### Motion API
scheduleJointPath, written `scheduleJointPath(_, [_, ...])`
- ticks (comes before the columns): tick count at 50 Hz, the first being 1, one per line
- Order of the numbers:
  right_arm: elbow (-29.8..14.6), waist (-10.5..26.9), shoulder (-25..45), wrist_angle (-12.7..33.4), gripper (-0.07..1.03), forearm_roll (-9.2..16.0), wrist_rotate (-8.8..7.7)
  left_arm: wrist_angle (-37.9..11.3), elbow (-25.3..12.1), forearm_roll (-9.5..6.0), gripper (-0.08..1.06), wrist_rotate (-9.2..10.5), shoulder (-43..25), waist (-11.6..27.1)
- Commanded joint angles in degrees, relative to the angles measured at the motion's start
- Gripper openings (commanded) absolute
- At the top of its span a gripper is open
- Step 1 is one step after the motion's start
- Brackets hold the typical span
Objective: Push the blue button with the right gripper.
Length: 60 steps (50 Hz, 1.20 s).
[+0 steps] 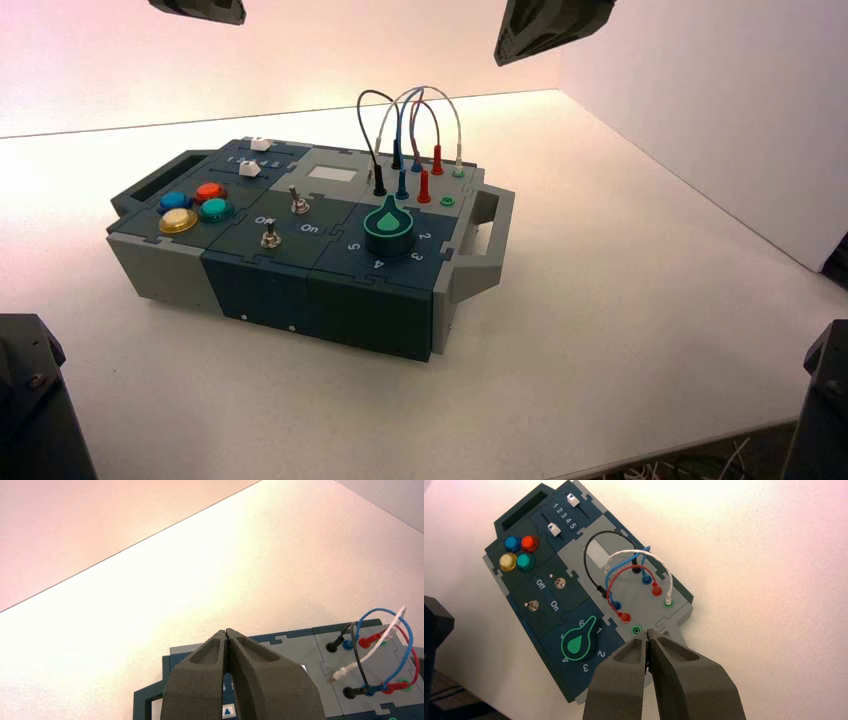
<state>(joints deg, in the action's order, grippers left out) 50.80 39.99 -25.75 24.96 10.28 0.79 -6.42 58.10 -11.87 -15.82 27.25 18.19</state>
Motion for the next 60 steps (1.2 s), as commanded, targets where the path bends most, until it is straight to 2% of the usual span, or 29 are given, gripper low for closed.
scheduleJointPath(1, [-1.8,0.8,-0.1,-0.3,-0.02,0.3,0.18,0.3,-1.3,-0.09,-0.03,0.09,0.6,0.1])
scheduleJointPath(13, [-1.9,1.1,0.0,-0.3,-0.02,0.4,0.18,0.1,-1.3,-0.09,-0.03,0.09,0.7,0.2])
scheduleJointPath(24, [-4.2,4.1,1.6,-0.3,-0.02,2.8,0.09,0.1,-1.4,-0.09,-0.03,0.09,0.7,0.1])
scheduleJointPath(39, [-11.3,9.8,8.0,-0.1,-0.02,2.7,-0.26,0.0,-1.3,0.0,-0.03,0.09,0.7,0.1])
scheduleJointPath(44, [-15.0,11.4,11.3,1.8,-0.02,2.6,-0.53,-0.2,-1.2,0.09,-0.03,0.0,0.8,0.1])
scheduleJointPath(51, [-17.8,12.3,12.7,2.5,-0.02,2.6,-0.7,-1.3,-1.3,0.26,-0.03,-0.18,0.7,-0.9])
scheduleJointPath(60, [-19.1,12.5,12.2,2.4,-0.02,2.6,-0.79,-1.5,-1.2,0.26,-0.03,-0.18,0.9,-2.9])
